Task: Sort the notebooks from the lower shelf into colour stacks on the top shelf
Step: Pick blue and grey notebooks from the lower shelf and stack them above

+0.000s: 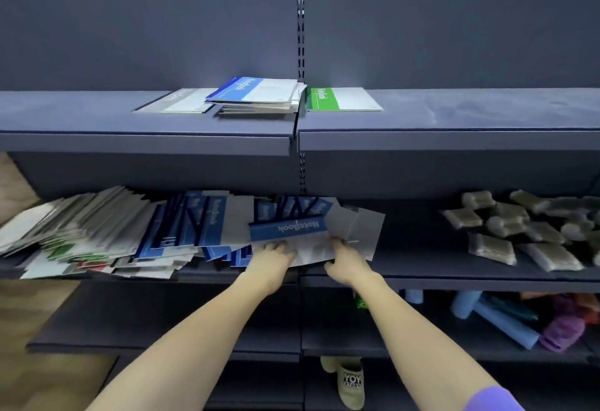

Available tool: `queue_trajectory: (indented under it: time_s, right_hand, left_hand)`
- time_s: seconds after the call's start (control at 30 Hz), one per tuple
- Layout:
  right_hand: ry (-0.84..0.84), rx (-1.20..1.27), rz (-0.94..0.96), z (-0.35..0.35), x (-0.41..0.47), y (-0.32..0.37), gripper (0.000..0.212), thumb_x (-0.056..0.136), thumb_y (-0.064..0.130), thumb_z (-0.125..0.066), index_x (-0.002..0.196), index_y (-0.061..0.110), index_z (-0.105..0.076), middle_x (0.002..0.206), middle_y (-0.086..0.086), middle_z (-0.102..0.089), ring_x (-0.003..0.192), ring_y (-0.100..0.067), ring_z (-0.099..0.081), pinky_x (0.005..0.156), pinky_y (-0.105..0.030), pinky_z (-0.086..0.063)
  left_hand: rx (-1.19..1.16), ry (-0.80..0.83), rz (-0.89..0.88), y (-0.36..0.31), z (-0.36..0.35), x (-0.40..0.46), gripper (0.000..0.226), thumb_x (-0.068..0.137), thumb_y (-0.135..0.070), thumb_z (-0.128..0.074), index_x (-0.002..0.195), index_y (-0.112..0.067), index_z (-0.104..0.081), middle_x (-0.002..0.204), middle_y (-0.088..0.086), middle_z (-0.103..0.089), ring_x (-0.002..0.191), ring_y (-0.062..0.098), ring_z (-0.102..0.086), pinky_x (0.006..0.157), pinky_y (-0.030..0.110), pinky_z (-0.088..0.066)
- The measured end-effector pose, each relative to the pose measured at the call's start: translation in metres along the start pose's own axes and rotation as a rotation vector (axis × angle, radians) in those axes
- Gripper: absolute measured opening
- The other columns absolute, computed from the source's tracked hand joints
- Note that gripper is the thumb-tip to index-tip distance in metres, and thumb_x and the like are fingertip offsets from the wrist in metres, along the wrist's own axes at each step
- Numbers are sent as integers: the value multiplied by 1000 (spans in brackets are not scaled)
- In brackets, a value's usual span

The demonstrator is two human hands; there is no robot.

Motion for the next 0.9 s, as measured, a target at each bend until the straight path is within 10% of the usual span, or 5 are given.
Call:
queue_trajectory:
  time_s: [0.37,0.73,0.9]
  right_hand:
    - [-44,-360,73,-1,-2,-9,59,96,53,-46,148,25,-42,149,-10,-40,136,-34,-37,110,-43,-33]
    - [-21,-350,139,-10,-17,-4,90,88,61,-58,156,16,-22,151,-13,-35,135,-34,-40,104,-43,-42]
    - [-54,-430,135,-21,-23,-5,75,85,35,-67,151,18,-34,147,-12,-34,136,-34,-32,112,-43,-32]
  left_hand:
    - [-4,-55,202,0,4,-11,43,101,-35,-44,139,-15,-46,139,13,-49,124,35,-42,100,42,-36]
    - [25,7,91,-14,-15,-20,77,85,-38,-68,146,-15,-27,146,15,-29,137,39,-28,114,52,-26]
    - [118,2,7,-25,-20,-21,100,76,-44,-73,152,-13,-16,142,14,-29,129,37,-32,108,47,-30]
Point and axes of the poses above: each hand's wrist, its own x-axis towards the middle knuckle, its own z-axis out of the back of the hand, y = z × x, the point moved 6 cm from there along x, towards the middle knuckle
